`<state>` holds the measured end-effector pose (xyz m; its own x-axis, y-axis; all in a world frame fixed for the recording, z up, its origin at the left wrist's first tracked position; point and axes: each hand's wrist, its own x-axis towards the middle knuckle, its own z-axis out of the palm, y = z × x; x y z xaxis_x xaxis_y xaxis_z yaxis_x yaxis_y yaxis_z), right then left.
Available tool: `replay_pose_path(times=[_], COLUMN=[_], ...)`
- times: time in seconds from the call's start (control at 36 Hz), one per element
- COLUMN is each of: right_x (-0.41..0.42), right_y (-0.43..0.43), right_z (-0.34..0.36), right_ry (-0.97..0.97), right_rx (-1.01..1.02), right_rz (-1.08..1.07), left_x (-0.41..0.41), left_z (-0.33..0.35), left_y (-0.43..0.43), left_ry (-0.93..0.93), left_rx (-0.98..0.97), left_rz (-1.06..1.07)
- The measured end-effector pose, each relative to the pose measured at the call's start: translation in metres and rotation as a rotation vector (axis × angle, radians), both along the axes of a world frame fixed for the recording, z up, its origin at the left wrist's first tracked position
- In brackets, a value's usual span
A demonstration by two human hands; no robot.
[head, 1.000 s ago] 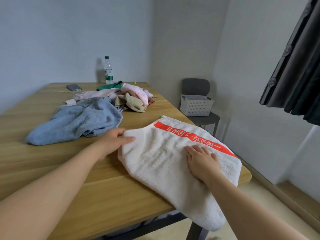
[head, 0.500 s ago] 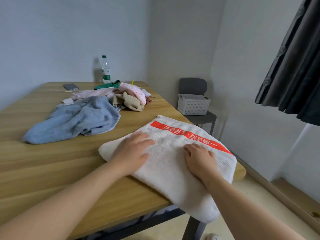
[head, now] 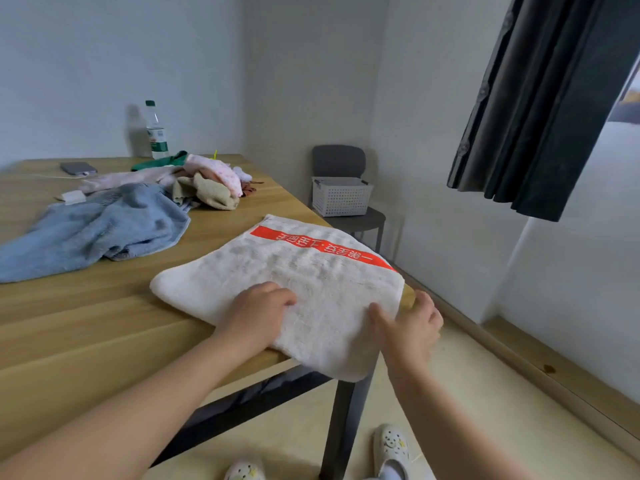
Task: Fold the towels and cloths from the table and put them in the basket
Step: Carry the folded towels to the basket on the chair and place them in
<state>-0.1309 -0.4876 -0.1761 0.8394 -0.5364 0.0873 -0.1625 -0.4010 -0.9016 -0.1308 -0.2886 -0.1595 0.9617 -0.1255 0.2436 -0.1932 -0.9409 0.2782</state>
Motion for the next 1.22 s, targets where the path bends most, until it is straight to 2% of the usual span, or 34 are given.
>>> replay_pose_path(times=[0.06, 0.11, 0.17, 0.22, 0.36, 0.5, 0.64, 0.72, 0.78, 0.83, 0.89, 1.08, 1.14, 1.22], right_x=[-0.006, -0.015, -0.023, -0.025, -0.027, -0.026, -0.02, -0.018, -0.018, -0.018, -0.018, 0.0, 0.006, 0.011], right_y=[-0.004, -0.006, -0.007, -0.011, -0.016, -0.004, 0.017, 0.028, 0.033, 0.034, 0.032, 0.02, 0.02, 0.022], right_z=[-0.004, -0.003, -0.004, -0.006, 0.016, 0.042, 0.055, 0.059, 0.061, 0.062, 0.064, 0.055, 0.055, 0.055], right_ry=[0.062, 0.218, 0.405, 0.438, 0.346, 0.289, 0.285, 0.296, 0.313, 0.326, 0.337, 0.344, 0.305, 0.243], right_rx=[0.319, 0.731, 0.885, 0.87, 0.86, 0.888, 0.918, 0.917, 0.9, 0.869, 0.863, 1.128, 1.182, 1.268], right_rz=[-0.007, 0.164, 0.385, 0.469, 0.48, 0.526, 0.52, 0.549, 0.584, 0.607, 0.609, 0.312, 0.231, 0.124], left_x=[-0.005, -0.007, -0.009, -0.01, -0.014, -0.017, -0.038, -0.048, -0.048, -0.045, -0.043, -0.046, -0.047, -0.045], left_z=[-0.001, 0.0, 0.001, 0.003, 0.005, 0.021, 0.048, 0.047, 0.038, 0.031, 0.031, 0.05, 0.055, 0.057], left_y=[-0.004, -0.005, -0.005, -0.003, 0.007, 0.027, 0.011, -0.009, -0.015, -0.017, -0.01, 0.027, 0.039, 0.059], left_ry=[0.013, 0.026, 0.055, 0.083, 0.123, 0.156, 0.142, 0.054, -0.084, -0.3, -0.389, -0.208, -0.212, -0.245], left_rx=[-0.041, -0.035, -0.001, 0.02, 0.075, 0.213, 0.062, 0.055, -0.029, -0.156, -0.28, -0.541, -0.678, -0.937], left_rz=[-0.007, -0.027, -0.05, -0.066, -0.093, -0.073, -0.249, -0.307, -0.297, -0.312, -0.295, -0.346, -0.28, -0.066])
